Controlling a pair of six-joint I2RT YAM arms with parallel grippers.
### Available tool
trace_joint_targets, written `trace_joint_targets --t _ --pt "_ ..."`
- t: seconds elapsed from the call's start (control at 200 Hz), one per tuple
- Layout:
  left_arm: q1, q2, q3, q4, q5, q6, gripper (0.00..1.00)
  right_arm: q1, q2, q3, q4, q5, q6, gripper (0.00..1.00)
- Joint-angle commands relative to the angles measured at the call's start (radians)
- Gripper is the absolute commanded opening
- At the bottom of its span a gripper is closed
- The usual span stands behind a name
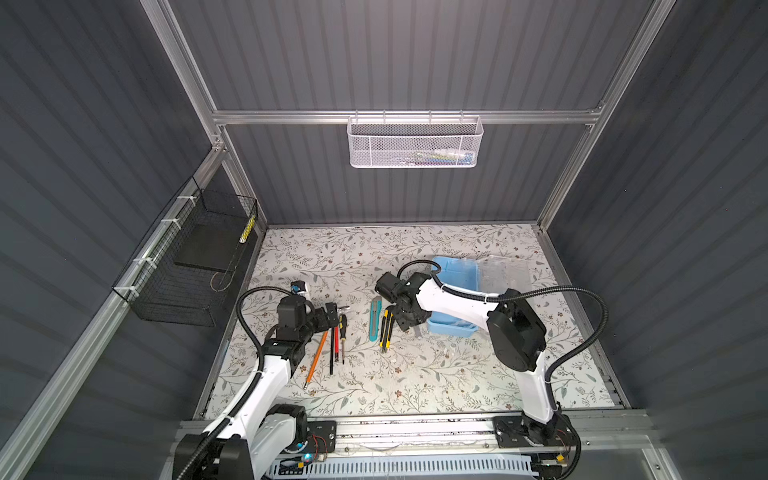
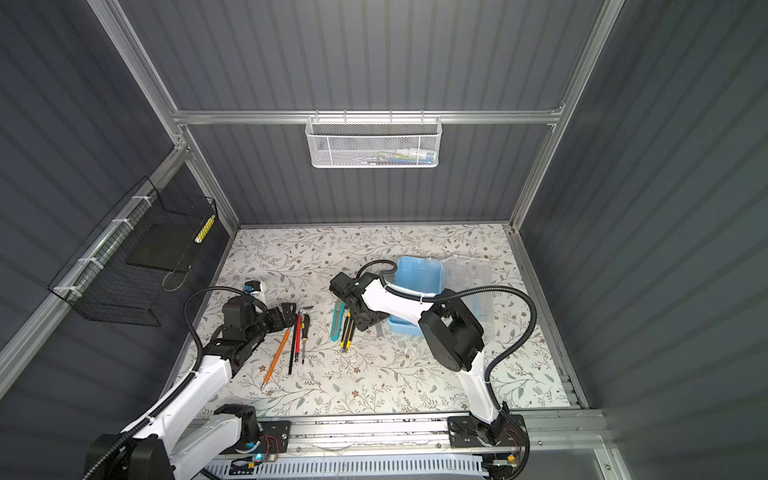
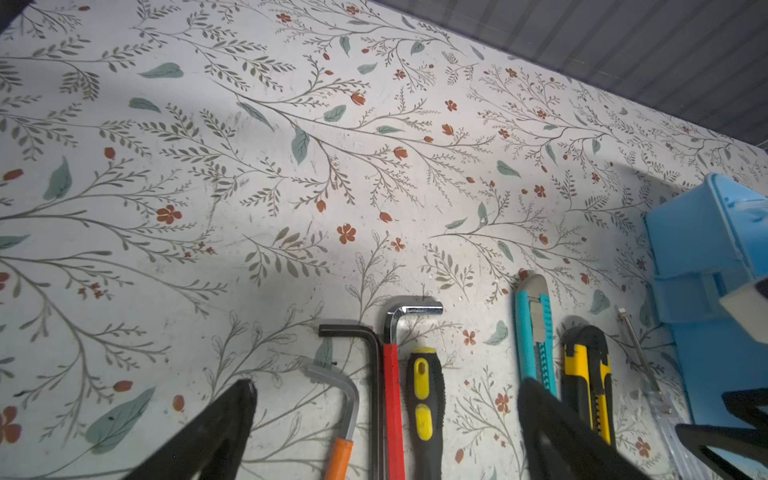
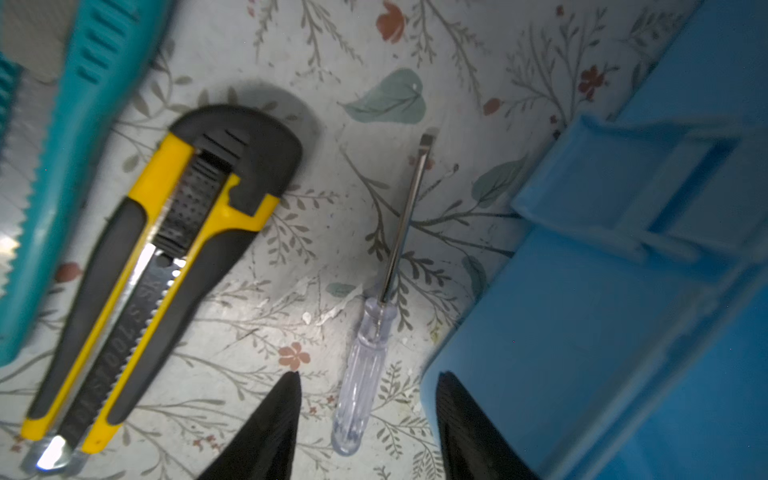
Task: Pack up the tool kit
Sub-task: 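Grasp the clear-handled screwdriver with the right gripper while the left moves over the tools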
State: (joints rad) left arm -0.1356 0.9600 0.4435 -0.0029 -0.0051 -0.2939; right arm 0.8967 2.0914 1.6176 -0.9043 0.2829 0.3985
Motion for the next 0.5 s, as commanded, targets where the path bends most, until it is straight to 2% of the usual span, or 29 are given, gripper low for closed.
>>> trace_joint_targets --t 0.0,0.275,0.495 --pt "0.002 -0.021 -0.039 0.054 -0.058 0.015 0.99 -0.003 -0.014 -0.058 -0.021 0.029 0.05 0.56" --pt "0.002 -0.046 -0.052 0.059 -0.044 0.025 0.99 -0.01 0.001 -0.093 0.069 -0.028 0.031 0.56" --pt "0.002 -0.021 -0.04 0.057 -0.052 0.021 0.99 -0.03 0.017 -0.084 0.095 -0.055 0.028 0.43"
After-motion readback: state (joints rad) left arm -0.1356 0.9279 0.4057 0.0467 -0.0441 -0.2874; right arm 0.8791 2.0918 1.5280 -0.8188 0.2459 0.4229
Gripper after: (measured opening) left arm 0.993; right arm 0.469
